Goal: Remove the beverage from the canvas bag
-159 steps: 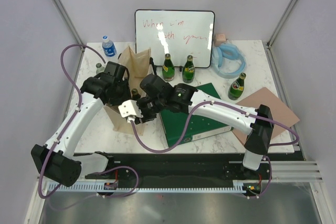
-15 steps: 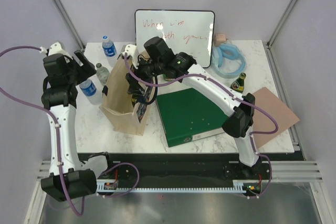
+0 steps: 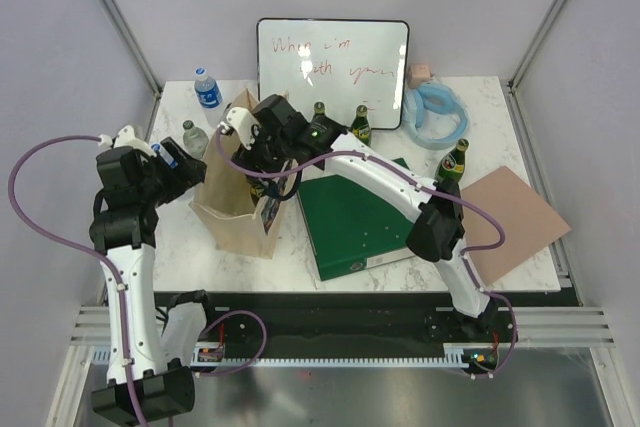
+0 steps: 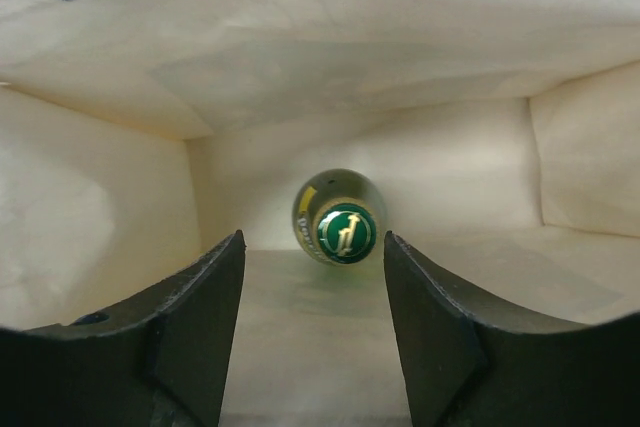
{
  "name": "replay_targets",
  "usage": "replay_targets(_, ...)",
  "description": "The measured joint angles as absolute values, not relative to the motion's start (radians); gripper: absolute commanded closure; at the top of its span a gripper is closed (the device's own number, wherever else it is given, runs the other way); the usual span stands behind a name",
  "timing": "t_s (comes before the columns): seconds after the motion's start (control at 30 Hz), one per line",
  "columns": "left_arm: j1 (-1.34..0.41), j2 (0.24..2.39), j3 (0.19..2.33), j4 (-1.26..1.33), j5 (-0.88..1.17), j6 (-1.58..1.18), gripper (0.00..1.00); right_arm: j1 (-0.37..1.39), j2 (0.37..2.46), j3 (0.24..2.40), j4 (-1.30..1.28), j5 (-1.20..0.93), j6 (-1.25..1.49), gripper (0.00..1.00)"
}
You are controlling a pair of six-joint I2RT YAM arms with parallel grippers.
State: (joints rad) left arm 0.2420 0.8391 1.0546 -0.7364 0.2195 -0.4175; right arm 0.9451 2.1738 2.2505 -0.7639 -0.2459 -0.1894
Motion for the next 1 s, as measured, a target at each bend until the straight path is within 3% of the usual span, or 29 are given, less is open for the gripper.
replay_targets(0.37,0.242,0.777,1.007,-0.773,0.273,-0.438,0.12,0.945,2.218,2.251,-0.764,-0.163,-0.211,0.53)
replay_targets(0.63,0.242,0.776,0.994,-0.777,0.290,-0.447,0.12,0.952,2.235,2.265,-0.771,-0.162,-0.224,0.73)
replay_targets(1.0,0.242,0.776,0.994,-0.777,0.292,-0.447,0.12,0.952,2.255,2.295,-0.773,-0.182,-0.234,0.52)
